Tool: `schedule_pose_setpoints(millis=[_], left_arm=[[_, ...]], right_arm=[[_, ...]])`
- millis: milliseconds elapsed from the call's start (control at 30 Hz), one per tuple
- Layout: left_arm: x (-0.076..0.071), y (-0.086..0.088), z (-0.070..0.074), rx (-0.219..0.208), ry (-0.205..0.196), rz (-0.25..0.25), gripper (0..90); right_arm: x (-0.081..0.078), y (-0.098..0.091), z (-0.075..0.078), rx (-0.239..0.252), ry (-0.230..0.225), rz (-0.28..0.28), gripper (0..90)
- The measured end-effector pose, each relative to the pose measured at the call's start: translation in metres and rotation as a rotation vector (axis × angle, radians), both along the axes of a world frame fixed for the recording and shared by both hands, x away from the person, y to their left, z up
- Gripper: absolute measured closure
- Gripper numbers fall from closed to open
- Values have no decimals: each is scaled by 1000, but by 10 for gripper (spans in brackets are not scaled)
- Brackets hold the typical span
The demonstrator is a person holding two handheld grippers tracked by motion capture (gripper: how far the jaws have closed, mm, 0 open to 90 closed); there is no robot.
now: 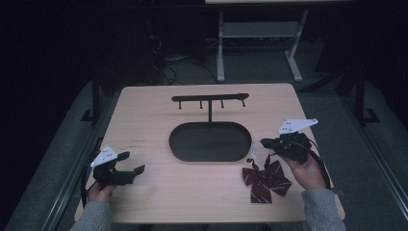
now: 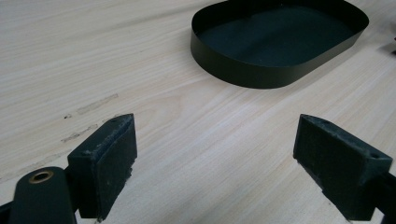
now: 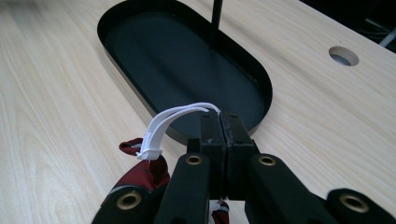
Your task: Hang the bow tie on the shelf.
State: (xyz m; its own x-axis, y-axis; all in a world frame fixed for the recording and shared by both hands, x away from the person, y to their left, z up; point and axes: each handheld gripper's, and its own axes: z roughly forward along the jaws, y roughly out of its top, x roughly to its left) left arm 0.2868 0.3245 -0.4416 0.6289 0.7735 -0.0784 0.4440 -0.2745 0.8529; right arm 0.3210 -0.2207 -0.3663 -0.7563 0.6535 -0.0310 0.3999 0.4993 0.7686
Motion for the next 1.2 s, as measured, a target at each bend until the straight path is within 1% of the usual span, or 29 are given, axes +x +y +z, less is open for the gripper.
schedule_pose_setpoints(millis=[67,200,367,467,633,833,900,1033,1067,1167,1200], left_arm=[[0,0,0,-7,-1,2,130],[0,0,0,-5,-1,1,130],[0,0,0,-8,-2,2,130],[0,0,1,-6,-1,3,130],[0,0,1,-5,-1,2,130],[0,1,1,-8,-6,4,130],[0,1,1,1,-10,-3,130],[0,1,1,0,-10,0,130],[0,1,1,-5,-10,1,130],[0,1,1,-2,-13,2,130],[0,1,1,-3,-8,2,130]], right_arm=[[0,1,1,0,0,2,886],[2,5,4,-8,-2,14,887],[3,10,11,8,-10,34,886],[4,13,13,4,-14,40,886],[6,21,18,-7,-20,53,886],[12,32,24,-9,-25,69,886],[13,34,26,-12,-27,73,886],[15,38,29,-18,-32,80,886],[16,39,29,-9,-34,83,886],[19,42,30,-8,-26,88,886],[19,42,30,-8,-26,88,886]])
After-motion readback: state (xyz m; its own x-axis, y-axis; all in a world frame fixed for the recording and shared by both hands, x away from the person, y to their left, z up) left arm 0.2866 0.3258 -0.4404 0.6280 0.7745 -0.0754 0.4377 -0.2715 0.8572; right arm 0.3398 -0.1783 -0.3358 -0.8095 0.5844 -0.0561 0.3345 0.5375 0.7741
